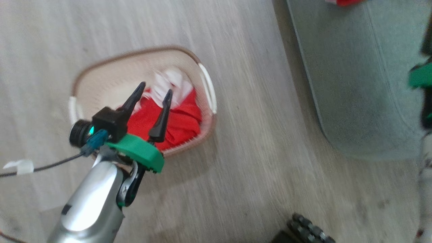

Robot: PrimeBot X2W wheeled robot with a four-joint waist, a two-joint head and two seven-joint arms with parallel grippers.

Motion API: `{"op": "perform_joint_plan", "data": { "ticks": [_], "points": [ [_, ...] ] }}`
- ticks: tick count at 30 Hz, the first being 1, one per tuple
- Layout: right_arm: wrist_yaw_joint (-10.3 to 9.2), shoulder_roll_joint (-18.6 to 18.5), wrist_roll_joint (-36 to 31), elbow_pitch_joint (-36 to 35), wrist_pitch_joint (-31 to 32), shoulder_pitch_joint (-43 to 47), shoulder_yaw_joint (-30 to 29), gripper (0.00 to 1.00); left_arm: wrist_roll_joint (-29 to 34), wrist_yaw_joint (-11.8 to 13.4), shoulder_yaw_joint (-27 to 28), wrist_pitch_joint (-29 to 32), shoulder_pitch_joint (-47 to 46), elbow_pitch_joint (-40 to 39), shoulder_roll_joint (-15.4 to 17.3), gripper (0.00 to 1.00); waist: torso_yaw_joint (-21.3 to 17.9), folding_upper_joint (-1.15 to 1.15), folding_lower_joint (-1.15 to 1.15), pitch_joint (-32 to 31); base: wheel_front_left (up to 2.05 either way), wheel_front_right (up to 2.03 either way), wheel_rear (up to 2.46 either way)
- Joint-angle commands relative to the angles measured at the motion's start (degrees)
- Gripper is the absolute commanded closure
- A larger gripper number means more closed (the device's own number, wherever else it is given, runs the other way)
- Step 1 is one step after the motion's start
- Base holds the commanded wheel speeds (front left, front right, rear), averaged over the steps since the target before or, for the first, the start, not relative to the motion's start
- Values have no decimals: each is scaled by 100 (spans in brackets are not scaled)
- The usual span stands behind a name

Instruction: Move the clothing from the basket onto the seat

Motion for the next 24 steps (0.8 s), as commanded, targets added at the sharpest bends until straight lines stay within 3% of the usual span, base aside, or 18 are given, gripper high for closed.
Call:
{"op": "perform_joint_plan", "data": {
  "ticks": [1, 8, 12, 24],
  "points": [
    [-2, 34, 3, -396, -29, 398, 252, 0, -35, 42, 430, -69, 180, -130, -101, 0, 702, 0, 1, -954, 0, 0, 0],
    [-2, 562, 20, -973, -29, 1496, 770, 0, 310, -144, 1280, -72, 688, -79, -481, 0, 1337, 0, 1, -1605, 0, 0, 0],
    [-2, 748, -10, -963, -29, 2036, 1019, 0, 533, -224, 1785, -72, 992, -21, -670, 0, 1580, 0, 1, -1991, 0, 0, 0],
    [-2, 997, -459, -1053, -29, 3058, 1288, 0, 972, -406, 2712, -73, 1880, -19, -984, 0, 1680, 0, 1, -2744, 0, 0, 0]
  ]
}}
